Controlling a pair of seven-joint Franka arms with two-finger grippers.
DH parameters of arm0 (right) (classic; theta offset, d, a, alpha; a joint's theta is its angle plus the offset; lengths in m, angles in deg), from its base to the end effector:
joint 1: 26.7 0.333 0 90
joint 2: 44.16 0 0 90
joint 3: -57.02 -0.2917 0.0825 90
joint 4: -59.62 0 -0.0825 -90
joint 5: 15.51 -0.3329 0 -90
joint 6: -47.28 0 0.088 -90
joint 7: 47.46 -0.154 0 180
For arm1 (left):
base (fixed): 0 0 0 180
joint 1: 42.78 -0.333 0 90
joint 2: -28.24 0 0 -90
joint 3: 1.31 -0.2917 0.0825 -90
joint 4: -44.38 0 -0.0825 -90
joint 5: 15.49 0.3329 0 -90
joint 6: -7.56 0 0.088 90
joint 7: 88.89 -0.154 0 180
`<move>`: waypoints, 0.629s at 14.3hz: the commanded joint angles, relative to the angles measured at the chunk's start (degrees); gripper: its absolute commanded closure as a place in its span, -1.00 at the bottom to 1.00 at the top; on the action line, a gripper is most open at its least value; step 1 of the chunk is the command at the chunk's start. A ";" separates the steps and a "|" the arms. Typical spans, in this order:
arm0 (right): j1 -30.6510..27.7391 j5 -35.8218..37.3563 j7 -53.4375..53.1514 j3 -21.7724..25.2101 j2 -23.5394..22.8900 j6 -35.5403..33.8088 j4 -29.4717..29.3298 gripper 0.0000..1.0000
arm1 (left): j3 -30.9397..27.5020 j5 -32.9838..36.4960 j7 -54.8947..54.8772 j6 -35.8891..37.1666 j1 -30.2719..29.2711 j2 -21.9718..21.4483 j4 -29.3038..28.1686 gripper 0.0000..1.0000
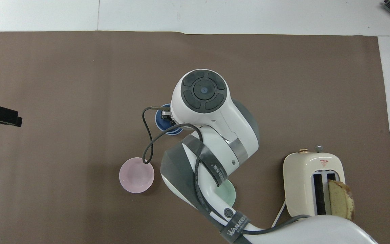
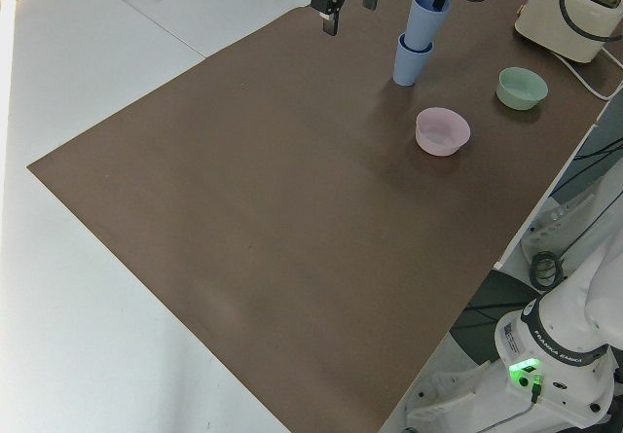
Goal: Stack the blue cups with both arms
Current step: 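Lower the held blue cup into the centre cup and open the right gripper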
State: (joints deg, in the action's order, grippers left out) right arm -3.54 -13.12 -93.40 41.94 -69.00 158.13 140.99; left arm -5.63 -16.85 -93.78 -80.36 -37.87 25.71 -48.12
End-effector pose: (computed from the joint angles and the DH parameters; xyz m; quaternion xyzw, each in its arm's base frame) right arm 0.5192 0.3733 0.4105 -0.9955 0.0748 -0.0124 0.0575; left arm 0.4848 -0.0080 0.5537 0.9986 -0.0481 -0.0174 0.0142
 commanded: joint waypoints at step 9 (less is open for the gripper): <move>-0.23 2.35 -1.61 -0.12 -1.97 6.22 3.44 1.00 | 0.71 0.57 -0.12 0.56 -0.60 -0.37 0.13 -1.00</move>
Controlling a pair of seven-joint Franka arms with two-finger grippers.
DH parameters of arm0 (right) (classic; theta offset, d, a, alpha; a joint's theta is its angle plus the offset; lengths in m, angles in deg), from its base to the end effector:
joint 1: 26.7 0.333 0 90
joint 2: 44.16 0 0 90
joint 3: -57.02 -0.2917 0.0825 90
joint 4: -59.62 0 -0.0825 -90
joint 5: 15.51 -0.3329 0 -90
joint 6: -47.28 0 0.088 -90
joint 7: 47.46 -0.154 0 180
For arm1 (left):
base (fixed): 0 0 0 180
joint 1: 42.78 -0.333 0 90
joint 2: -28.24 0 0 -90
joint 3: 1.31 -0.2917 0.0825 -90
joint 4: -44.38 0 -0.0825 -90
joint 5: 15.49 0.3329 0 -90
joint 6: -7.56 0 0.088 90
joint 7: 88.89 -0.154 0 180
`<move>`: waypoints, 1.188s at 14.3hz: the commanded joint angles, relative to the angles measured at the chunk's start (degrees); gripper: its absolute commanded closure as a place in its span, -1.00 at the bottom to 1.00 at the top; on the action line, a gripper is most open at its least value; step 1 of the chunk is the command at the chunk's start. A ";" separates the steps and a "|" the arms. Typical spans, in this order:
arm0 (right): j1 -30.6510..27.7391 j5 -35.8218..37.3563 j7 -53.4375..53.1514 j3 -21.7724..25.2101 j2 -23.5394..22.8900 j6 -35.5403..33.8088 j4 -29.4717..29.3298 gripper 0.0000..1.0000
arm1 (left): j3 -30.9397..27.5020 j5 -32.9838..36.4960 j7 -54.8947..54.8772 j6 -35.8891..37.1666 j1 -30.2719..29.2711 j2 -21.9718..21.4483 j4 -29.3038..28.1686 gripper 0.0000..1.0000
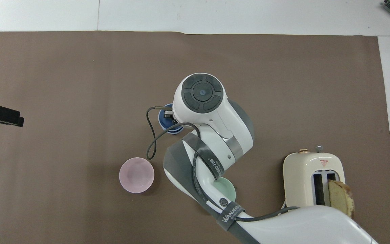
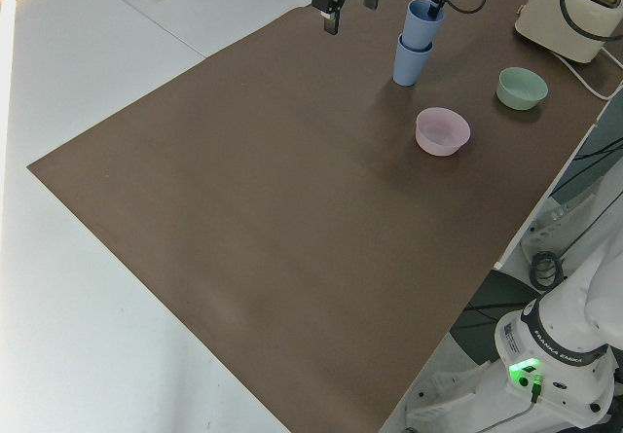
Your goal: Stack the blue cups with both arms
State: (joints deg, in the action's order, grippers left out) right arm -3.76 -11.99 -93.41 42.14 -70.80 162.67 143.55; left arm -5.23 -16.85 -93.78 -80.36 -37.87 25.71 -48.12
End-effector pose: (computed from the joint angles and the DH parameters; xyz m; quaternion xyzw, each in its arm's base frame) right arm 0.5269 0.3727 0.3788 -0.9955 0.0750 -0.0180 0.0545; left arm 0.4847 -0.0115 0.5537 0.9984 -0.0516 -0.0175 0.0140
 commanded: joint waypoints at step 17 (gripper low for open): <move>-10.63 1.32 9.45 0.55 5.99 -14.21 -7.20 -1.00 | 0.31 0.57 -0.11 0.56 -0.86 -0.37 0.13 -1.00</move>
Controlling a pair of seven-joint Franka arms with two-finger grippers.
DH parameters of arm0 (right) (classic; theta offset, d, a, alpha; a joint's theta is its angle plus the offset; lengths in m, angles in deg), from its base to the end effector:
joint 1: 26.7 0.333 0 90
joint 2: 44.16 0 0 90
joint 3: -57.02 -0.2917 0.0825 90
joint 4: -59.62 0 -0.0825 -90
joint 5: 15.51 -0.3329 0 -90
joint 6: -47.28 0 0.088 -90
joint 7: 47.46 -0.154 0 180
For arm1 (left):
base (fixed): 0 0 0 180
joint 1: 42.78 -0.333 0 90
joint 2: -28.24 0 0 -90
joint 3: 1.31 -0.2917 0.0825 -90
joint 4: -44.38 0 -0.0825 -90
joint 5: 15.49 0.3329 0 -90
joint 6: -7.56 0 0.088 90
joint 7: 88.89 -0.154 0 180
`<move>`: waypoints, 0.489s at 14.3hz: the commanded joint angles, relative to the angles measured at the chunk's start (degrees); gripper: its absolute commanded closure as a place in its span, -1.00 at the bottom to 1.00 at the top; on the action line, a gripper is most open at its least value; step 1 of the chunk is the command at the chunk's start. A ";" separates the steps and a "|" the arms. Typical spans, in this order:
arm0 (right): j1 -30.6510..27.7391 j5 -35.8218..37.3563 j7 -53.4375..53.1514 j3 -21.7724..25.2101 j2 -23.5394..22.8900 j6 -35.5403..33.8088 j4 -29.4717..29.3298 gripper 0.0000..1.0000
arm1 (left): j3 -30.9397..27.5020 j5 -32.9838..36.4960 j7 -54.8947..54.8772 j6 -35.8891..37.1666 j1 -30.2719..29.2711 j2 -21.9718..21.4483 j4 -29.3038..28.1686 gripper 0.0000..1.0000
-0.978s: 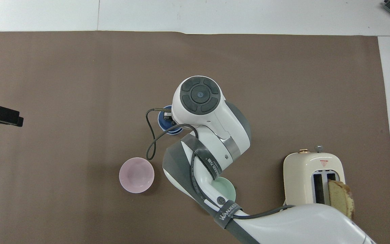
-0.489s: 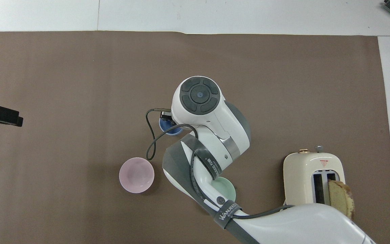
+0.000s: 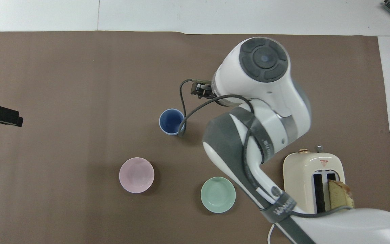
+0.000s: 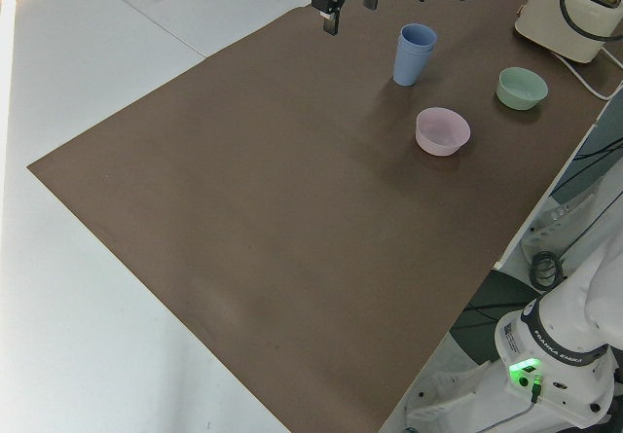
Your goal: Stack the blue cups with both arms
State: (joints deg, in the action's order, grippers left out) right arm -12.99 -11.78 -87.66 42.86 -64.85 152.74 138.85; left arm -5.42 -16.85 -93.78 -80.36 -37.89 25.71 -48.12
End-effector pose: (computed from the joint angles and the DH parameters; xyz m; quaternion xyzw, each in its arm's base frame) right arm 0.5644 0.2658 0.4612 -0.9924 0.1102 -0.0383 0.0392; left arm 0.4848 -0.0097 0.5537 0.9985 -0.0497 -0.0175 0.0141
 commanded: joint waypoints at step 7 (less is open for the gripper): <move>-10.02 1.36 14.89 0.09 7.67 -15.01 -3.65 -1.00 | 0.50 0.57 -0.11 0.56 -0.84 -0.37 0.13 -1.00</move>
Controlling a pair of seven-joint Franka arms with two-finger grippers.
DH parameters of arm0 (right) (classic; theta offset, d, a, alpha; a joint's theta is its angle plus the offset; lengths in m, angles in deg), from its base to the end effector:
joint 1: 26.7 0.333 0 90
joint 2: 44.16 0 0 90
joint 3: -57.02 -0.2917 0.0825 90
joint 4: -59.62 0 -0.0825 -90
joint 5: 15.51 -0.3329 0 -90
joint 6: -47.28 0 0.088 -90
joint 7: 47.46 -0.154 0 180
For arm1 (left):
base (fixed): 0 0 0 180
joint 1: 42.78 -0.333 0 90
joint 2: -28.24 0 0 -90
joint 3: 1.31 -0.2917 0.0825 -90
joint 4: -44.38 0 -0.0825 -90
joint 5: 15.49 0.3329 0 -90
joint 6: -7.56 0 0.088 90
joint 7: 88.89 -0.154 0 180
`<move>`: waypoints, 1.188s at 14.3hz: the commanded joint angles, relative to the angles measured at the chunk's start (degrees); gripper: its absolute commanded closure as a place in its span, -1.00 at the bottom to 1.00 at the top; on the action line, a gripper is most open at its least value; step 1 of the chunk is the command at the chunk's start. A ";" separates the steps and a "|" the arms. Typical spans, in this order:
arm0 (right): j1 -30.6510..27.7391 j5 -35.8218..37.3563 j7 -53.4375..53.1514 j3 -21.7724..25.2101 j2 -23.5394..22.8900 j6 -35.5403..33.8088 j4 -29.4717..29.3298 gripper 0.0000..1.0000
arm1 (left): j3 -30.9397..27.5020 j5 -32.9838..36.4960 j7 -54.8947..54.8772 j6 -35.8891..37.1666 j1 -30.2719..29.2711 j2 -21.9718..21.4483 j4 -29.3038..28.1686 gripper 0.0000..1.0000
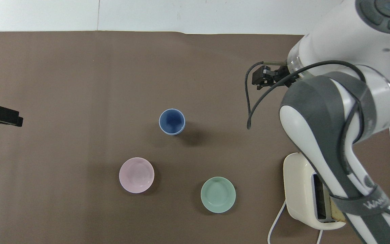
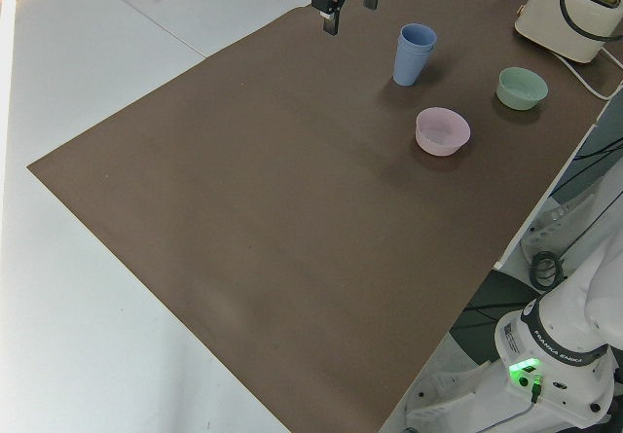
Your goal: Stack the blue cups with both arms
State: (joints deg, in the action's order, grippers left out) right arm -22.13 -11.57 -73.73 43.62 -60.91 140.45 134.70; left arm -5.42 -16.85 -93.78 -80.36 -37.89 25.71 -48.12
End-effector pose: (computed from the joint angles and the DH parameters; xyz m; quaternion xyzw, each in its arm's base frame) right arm 0.5683 0.1550 0.5122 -0.9970 0.0763 -0.0147 0.0049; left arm 0.4848 -0.0097 0.5537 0.9985 -0.0497 -0.0175 0.0141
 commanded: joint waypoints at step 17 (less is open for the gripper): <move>-13.61 -5.35 20.81 1.18 12.87 -2.12 10.60 -1.00 | 0.50 0.57 -0.11 0.56 -0.84 -0.37 0.13 -1.00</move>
State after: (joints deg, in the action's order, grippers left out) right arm -32.99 -15.40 -55.47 45.02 -50.87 136.55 141.29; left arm -5.42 -16.85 -93.78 -80.36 -37.90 25.71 -48.12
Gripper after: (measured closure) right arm 0.000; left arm 0.000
